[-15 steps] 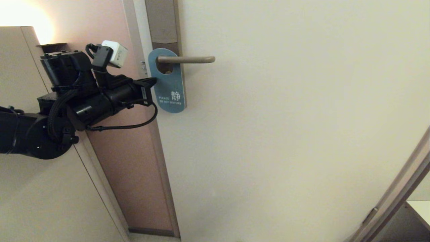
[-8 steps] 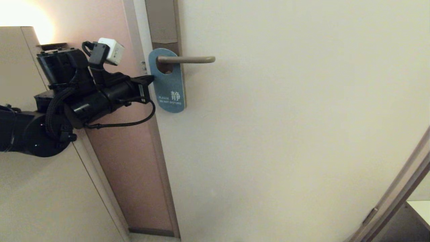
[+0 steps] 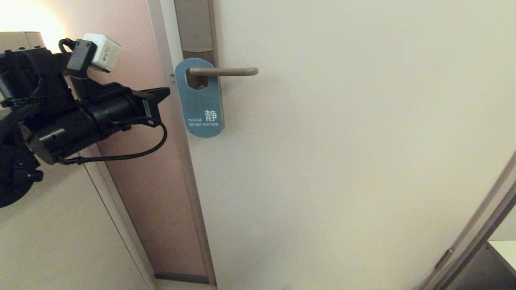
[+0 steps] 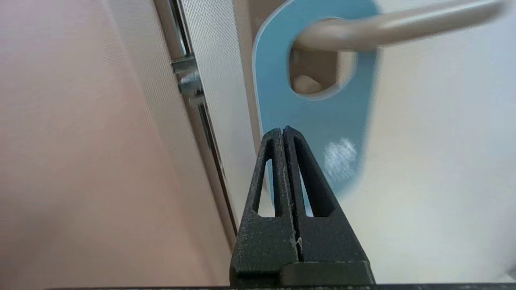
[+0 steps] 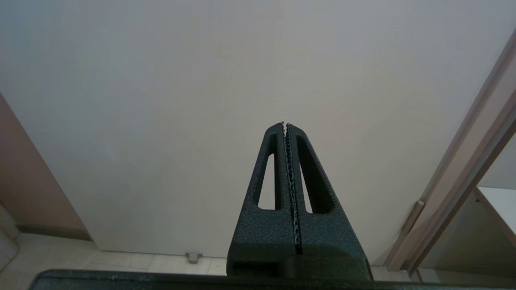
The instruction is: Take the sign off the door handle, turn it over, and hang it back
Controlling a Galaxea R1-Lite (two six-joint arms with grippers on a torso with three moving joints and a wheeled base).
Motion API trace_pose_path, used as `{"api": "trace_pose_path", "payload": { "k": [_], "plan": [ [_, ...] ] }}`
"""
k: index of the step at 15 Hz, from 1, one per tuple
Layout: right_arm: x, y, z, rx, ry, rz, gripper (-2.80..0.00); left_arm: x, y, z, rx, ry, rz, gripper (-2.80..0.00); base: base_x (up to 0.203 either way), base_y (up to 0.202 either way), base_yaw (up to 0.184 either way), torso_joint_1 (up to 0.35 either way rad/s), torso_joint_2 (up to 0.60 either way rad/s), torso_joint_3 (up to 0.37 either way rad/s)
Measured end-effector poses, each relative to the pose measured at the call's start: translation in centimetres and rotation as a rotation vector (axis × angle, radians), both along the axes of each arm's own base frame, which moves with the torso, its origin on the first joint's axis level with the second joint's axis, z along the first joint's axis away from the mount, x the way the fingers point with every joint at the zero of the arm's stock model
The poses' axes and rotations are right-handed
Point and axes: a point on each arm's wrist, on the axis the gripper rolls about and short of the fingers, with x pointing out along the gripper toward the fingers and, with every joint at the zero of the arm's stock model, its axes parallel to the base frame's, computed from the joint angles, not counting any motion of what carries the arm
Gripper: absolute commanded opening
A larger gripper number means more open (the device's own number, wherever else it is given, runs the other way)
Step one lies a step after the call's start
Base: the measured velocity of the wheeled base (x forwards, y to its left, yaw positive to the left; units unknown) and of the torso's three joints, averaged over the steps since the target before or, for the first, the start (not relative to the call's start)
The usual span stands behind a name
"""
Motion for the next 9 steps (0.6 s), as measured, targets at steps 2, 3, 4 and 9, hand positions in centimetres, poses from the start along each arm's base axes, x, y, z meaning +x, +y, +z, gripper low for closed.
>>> {"api": "trace_pose_path", "payload": {
  "k": [2,3,4,9],
  "plan": [
    [0.0,0.0,0.0,0.000,0.000,0.001,-2.80,-2.2,0.5,0.0,0.001,0.008,0.000,-2.80,0.000,0.000,0.000,0.000,0.00,0.000],
    [0.0,0.0,0.0,0.000,0.000,0.001,-2.80,-3.2,0.8,-0.1,0.001,0.011,0.001,-2.80,0.000,0.000,0.000,0.000,0.00,0.000],
    [0.0,0.0,0.0,0.000,0.000,0.000,-2.80,-4.4,1.1,-0.3,0.001,0.012,0.003,-2.80,0.000,0.000,0.000,0.000,0.00,0.000],
    [0.0,0.0,0.0,0.000,0.000,0.000,-2.80,-10.2,2.9,-1.4,-0.006,-0.002,0.053,-2.80,0.000,0.000,0.000,0.000,0.00,0.000]
  ]
}}
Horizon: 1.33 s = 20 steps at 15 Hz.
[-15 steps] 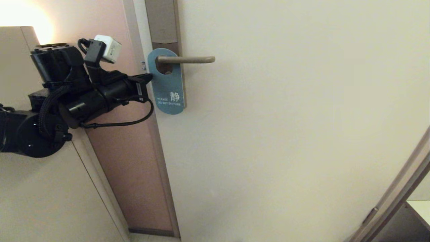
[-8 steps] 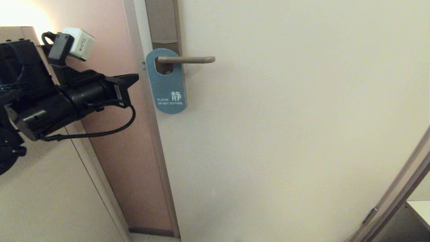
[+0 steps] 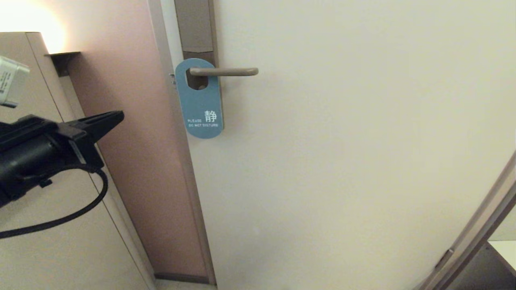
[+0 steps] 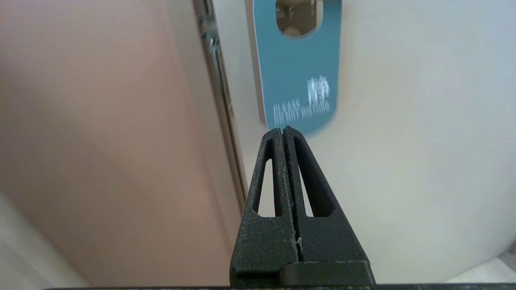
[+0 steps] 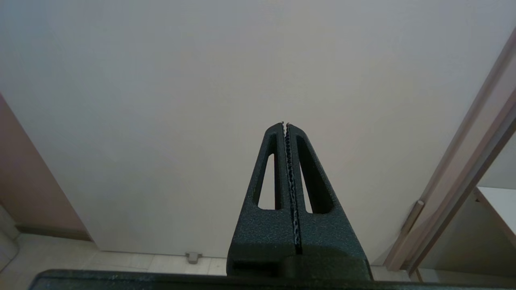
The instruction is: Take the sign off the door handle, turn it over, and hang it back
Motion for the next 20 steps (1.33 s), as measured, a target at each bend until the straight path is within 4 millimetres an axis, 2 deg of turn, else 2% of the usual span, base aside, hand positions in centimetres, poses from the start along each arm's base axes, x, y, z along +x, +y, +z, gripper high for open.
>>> {"api": "trace_pose_path", "payload": {
  "k": [5,9,16,20],
  "plan": [
    [0.0,0.0,0.0,0.000,0.000,0.000,-2.80,-4.9,1.2,-1.3,0.001,0.010,0.034,-2.80,0.000,0.000,0.000,0.000,0.00,0.000],
    [0.0,0.0,0.0,0.000,0.000,0.000,-2.80,-8.2,2.1,-3.7,0.005,0.028,0.065,-2.80,0.000,0.000,0.000,0.000,0.00,0.000],
    [0.0,0.0,0.0,0.000,0.000,0.000,-2.80,-12.5,3.6,-9.0,0.009,0.050,0.154,-2.80,0.000,0.000,0.000,0.000,0.00,0.000],
    [0.0,0.0,0.0,0.000,0.000,0.000,-2.80,-14.6,3.7,-12.0,0.008,0.051,0.134,-2.80,0.000,0.000,0.000,0.000,0.00,0.000]
  ]
}}
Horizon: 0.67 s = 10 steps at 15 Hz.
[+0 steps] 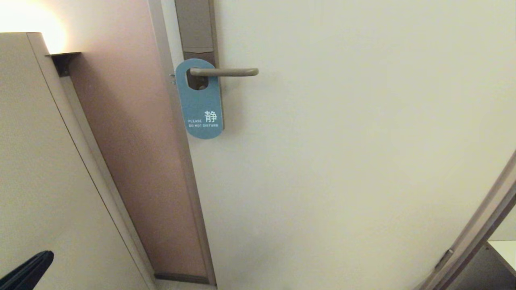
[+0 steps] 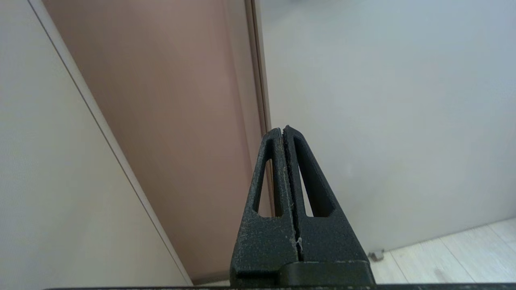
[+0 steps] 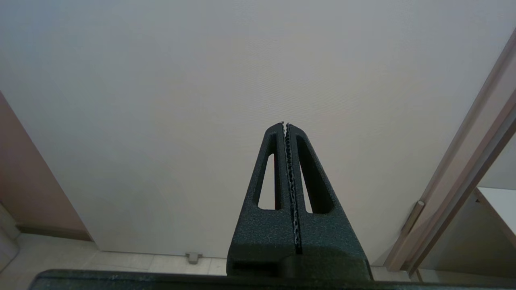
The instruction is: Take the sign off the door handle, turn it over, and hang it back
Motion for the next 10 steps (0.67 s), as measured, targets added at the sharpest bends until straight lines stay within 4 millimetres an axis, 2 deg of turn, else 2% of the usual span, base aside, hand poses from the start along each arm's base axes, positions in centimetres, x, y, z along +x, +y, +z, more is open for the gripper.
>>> {"api": "trace_pose_path", "payload": {
  "k": [5,10],
  "plan": [
    [0.0,0.0,0.0,0.000,0.000,0.000,-2.80,-2.1,0.0,-2.2,-0.008,0.032,0.022,-2.80,0.000,0.000,0.000,0.000,0.00,0.000],
    [0.0,0.0,0.0,0.000,0.000,0.001,-2.80,-3.6,0.2,-4.0,0.000,0.060,0.144,-2.80,0.000,0.000,0.000,0.000,0.00,0.000]
  ]
}}
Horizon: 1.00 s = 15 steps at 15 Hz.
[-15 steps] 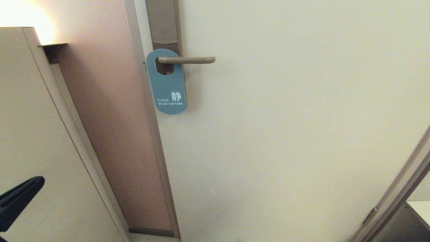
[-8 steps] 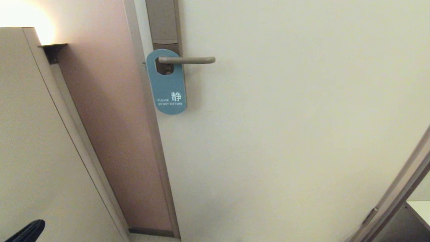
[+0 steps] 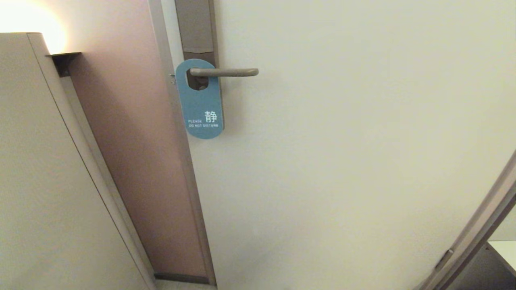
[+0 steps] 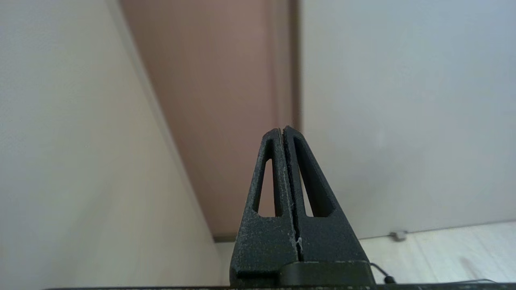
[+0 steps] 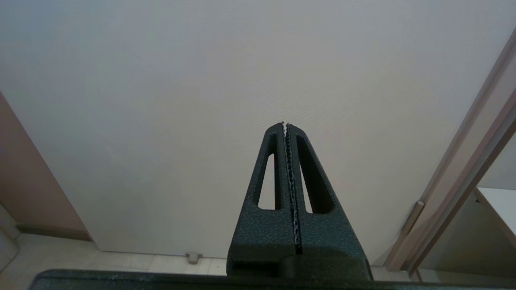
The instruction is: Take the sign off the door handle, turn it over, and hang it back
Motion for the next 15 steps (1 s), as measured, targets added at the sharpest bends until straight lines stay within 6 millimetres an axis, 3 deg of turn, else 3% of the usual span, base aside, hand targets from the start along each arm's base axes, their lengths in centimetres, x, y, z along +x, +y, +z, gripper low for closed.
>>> {"api": "trace_pose_path", "payload": {
  "k": [6,15],
  "plan": [
    [0.0,0.0,0.0,0.000,0.000,0.000,-2.80,-1.4,0.1,-1.8,0.007,-0.004,0.059,-2.80,0.000,0.000,0.000,0.000,0.00,0.000],
    [0.0,0.0,0.0,0.000,0.000,0.000,-2.80,-1.8,0.2,-1.9,-0.009,-0.051,0.065,-2.80,0.000,0.000,0.000,0.000,0.00,0.000]
  ]
}}
